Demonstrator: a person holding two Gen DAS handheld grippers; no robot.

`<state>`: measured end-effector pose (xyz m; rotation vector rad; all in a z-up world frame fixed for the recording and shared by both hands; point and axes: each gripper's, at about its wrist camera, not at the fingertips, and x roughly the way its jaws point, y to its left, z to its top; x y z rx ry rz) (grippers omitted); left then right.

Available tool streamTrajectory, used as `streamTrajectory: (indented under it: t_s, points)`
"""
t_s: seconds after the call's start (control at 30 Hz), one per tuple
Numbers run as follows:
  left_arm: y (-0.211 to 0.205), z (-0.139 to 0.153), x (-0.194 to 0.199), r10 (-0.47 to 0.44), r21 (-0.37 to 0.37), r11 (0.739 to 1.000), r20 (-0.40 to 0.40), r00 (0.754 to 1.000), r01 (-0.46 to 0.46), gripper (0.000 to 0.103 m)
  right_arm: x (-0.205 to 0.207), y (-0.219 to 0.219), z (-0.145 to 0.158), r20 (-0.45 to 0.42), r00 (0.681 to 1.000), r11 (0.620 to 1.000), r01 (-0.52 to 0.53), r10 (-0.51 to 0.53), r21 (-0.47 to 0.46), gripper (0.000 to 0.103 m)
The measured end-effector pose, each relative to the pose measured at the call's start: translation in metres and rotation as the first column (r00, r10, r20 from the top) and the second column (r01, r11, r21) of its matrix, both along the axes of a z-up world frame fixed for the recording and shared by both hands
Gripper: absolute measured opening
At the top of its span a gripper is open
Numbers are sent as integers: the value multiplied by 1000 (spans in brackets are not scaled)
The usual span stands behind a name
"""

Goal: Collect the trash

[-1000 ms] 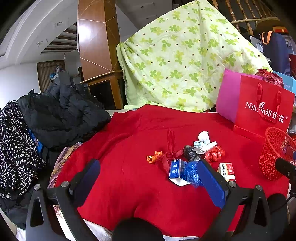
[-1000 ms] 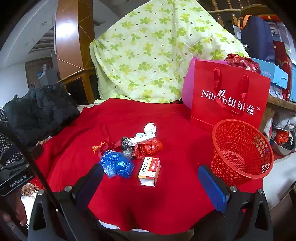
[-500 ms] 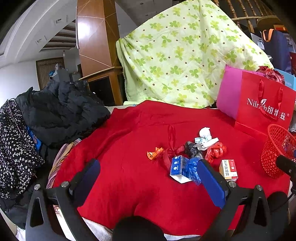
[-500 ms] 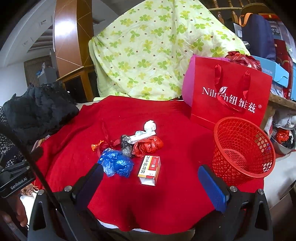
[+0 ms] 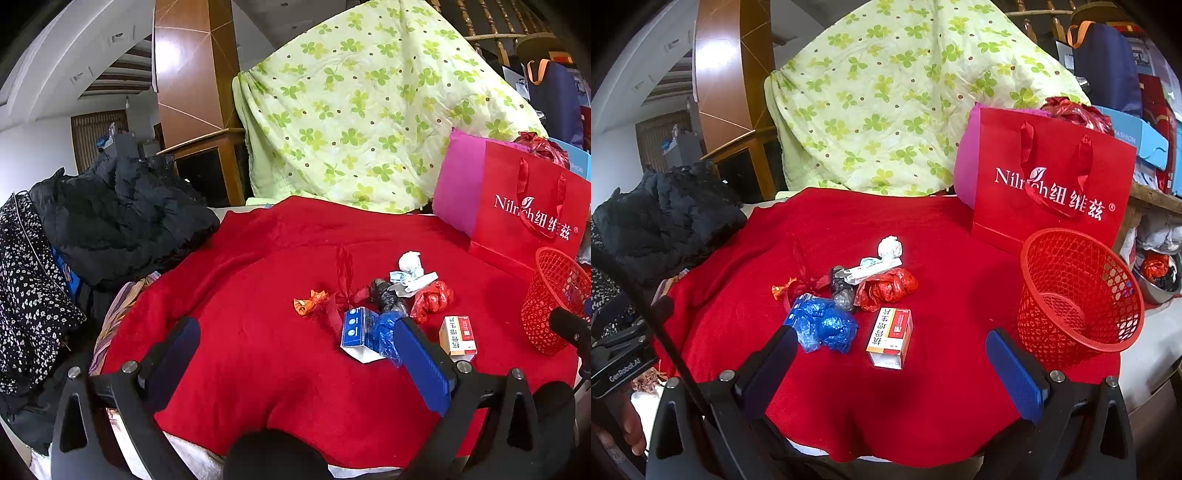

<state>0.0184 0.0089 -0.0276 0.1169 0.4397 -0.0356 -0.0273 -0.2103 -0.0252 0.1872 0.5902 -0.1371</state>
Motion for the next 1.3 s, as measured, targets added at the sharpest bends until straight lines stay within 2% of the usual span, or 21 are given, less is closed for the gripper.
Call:
streamTrajectory:
  t_s: [0.03,0.1,0.2,0.37,0.57,0.7,0.83,0.97,1.03,1.07,1.1,1.2,1.3]
  points:
    - [0,-2,1,1,-1,1000,-3,1000,-1,103,1,0,-1,-1,1000,1000,0,0,3,103]
    - [2,-3,3,1,-61,998,-7,1000,-1,103,3,0,-3,-15,1000,1000,0,0,13,103]
    - [4,-6,5,0,-98,995,-13,1000,-1,103,7,0,-6,-22,1000,1000,-1,2,14,103]
    - [7,-18,14,-7,-71,997,-29,1000,5,103,16,-5,-17,-37,999,999,3,-1,49,103]
    - [14,-58,47,-43,-94,995,-144,989,29,103,48,-19,-51,-87,996,995,7,2,104,101]
    - [13,-82,64,-67,-129,991,-237,969,37,103,80,-22,-78,-153,987,989,-17,40,147,90]
    - [13,-90,71,-101,-159,986,-306,947,54,103,122,-25,-106,-218,974,981,-20,63,193,78]
    - [6,-89,82,-166,-187,976,-298,940,113,103,152,-33,-133,-301,953,986,6,45,165,73]
    - [-2,-87,90,-209,-194,968,-283,936,158,102,161,-35,-145,-338,940,987,8,48,163,63]
    - [-7,-86,94,-232,-193,964,-280,931,183,98,164,-36,-149,-356,933,987,5,53,161,61]
    - [-14,-85,99,-267,-195,956,-275,924,218,89,166,-38,-153,-368,928,986,-1,63,166,56]
    - [-35,-83,114,-364,-201,927,-276,890,317,73,159,-45,-155,-364,929,984,-3,68,176,54]
    - [-58,-87,133,-436,-208,898,-312,844,387,72,148,-51,-150,-339,938,982,-7,71,187,54]
